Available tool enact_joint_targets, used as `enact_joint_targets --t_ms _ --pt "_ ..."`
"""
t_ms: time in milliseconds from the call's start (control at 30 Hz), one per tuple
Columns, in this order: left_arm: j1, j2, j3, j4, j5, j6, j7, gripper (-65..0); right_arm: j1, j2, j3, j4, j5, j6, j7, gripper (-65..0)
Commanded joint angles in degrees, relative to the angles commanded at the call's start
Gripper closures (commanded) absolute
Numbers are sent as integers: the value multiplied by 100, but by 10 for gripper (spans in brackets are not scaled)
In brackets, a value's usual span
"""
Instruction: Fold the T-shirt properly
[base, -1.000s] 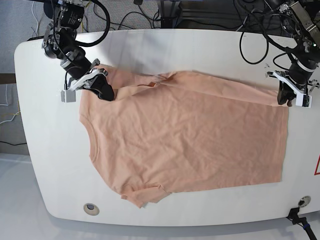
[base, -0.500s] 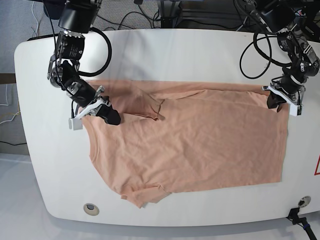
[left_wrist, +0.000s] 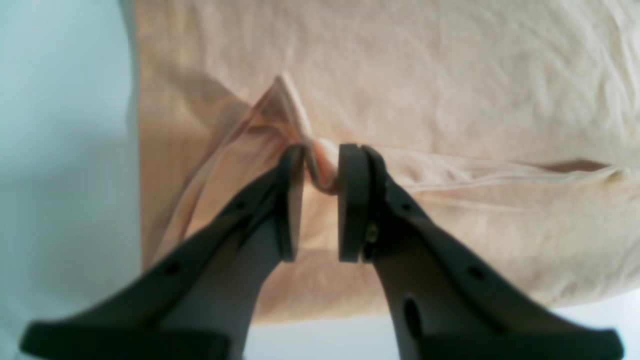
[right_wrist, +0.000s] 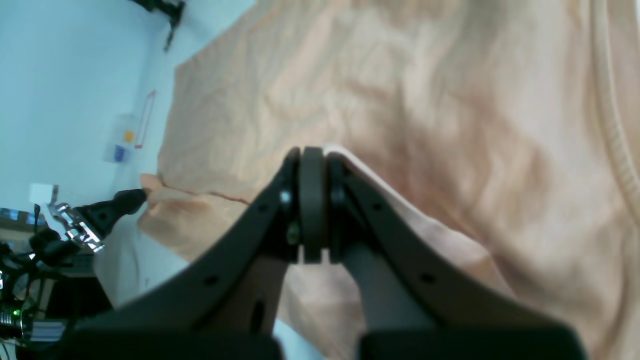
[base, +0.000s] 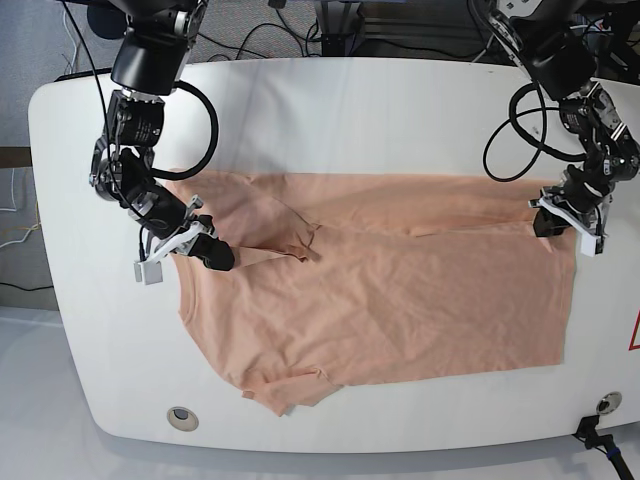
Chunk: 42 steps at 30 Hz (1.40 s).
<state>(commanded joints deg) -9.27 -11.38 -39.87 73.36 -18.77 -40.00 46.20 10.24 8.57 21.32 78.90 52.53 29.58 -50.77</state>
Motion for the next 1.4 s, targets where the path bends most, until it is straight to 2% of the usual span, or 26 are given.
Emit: enact_joint_targets --t_ms 133,167,333,433,567,667,733,833,933,1000,1200,1300,1400 --pt "0 -114 26 0 0 0 0 -197 149 9 -9 0 -53 -9 0 0" --pt "0 -132 26 0 0 0 -9 -212 202 9 -9 0 -202 -9 0 -38" --pt "-9 -325 35 378 0 0 -9 -272 457 9 -18 35 -976 -9 -9 -339" --pt "105 -475 35 967 0 0 -9 -302 440 35 -18 255 -1310 9 -26 -438" --pt "730 -492 35 1996 0 0 -9 -307 -211 246 -79 1196 -1881 35 -26 -449" --pt "1336 -580 35 2620 0 0 -88 -307 -765 457 -343 2057 -2655 35 -9 -449" --pt "1811 -563 35 2866 0 0 -457 -307 -1160 466 -396 2479 -3182 44 9 -449" --pt "2435 -545 185 2980 0 0 -1125 -307 -1477 448 -387 2585 -3666 53 18 -449" --pt "2813 -563 360 2936 9 0 -1591 -307 -1758 448 -378 2576 -3903 53 440 -448" --pt "2892 -545 422 2936 9 0 -1723 -307 -1873 448 -378 2558 -4114 53 686 -448" --pt "2910 -563 457 2936 18 0 -1749 -307 -1741 448 -369 2057 -4176 53 756 -446" --pt "2892 -563 448 2945 220 0 -1758 -307 -1705 448 -369 1653 -4185 53 1204 -438" --pt "2875 -545 448 2945 492 0 -1758 -307 -1644 457 -369 1240 -4176 53 1459 -387"
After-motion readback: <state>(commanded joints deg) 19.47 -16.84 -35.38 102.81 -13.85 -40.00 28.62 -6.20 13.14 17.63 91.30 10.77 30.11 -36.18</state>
